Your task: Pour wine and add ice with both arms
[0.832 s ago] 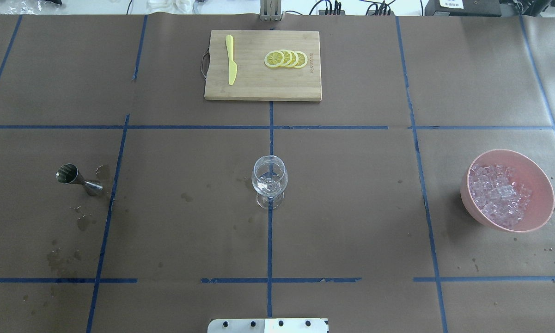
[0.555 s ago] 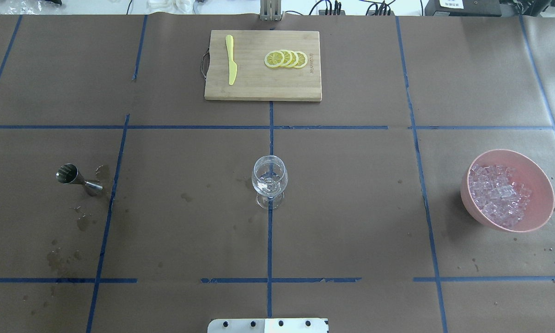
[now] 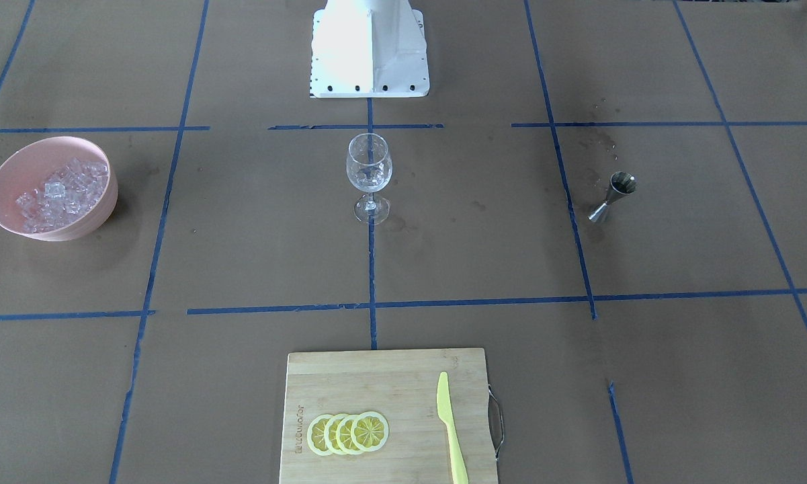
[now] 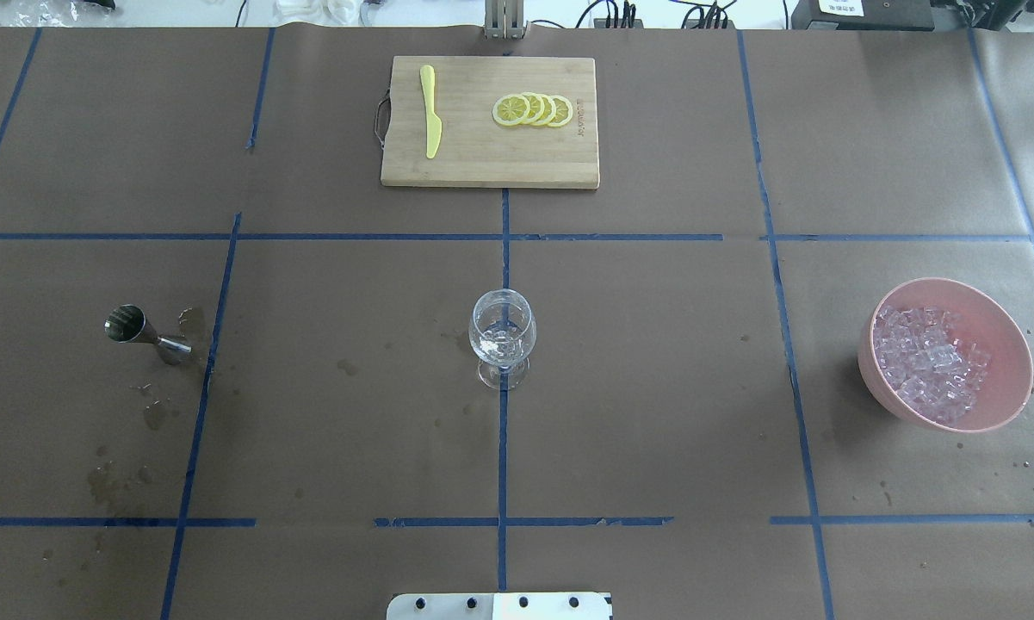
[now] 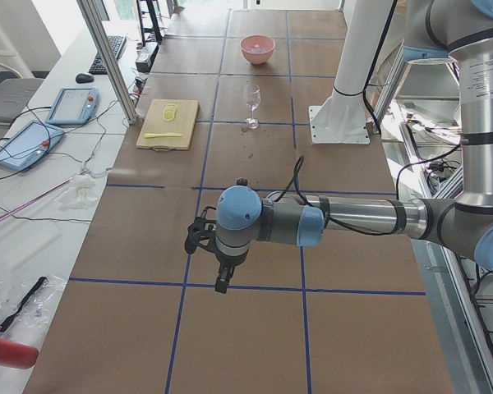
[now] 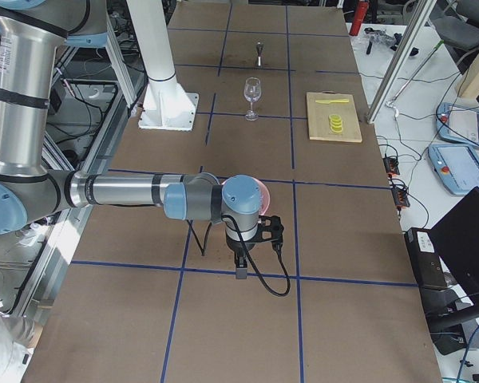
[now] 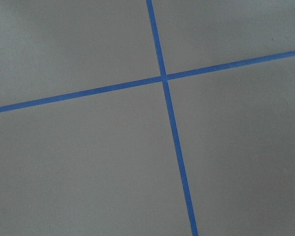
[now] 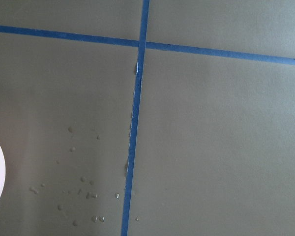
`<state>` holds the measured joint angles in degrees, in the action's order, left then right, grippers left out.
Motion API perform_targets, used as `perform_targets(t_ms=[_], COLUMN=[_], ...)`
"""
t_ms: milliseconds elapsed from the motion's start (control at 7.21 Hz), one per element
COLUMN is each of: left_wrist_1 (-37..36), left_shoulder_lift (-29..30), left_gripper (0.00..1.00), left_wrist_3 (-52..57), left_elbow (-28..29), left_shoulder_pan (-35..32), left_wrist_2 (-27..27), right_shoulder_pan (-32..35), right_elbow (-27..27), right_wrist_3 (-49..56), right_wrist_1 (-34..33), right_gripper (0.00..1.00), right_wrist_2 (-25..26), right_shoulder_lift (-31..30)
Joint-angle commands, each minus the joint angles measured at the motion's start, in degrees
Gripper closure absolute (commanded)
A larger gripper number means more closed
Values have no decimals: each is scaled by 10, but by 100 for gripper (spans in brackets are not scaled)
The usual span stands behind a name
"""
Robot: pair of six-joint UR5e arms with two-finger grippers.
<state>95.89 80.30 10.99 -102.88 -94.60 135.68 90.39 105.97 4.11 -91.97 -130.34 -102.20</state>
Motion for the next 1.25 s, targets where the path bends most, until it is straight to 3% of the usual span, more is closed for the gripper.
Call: perform_targets(t_ms=[0,139,277,416,693,832,971,1109], left_wrist_1=[100,201,313,398,468,566,618,647], left_shoulder_lift=[1,1,-1,5,7,7,23,34], left_gripper=[0,0,0,0,0,0,0,0], left_wrist_3=[-1,-2,-5,-30,-96,-167,-290,-380], left_elbow=[7,22,39,66,74,75,63,36], left_shoulder_pan=[0,1,1,1,8,44,112,198], left_wrist_2=[5,26,40,47,50,48,34,-73], right_shoulder_pan=[-2,-2,-2,-1,-1,-1,-1,-1], right_elbow=[7,-9,-9,-6,-17,-12,-10,-15], right_wrist_3=[-2,-9,-44,-49,-57,-56,-56,-56], right_wrist_1=[27,83,93,116,156,159,159,187], right_gripper=[0,0,0,0,0,0,0,0], right_wrist_2=[-2,-9,-45,-47,-49,-49,-49,-48], right_shoulder_lift=[18,10,3,7,4,10,16,15])
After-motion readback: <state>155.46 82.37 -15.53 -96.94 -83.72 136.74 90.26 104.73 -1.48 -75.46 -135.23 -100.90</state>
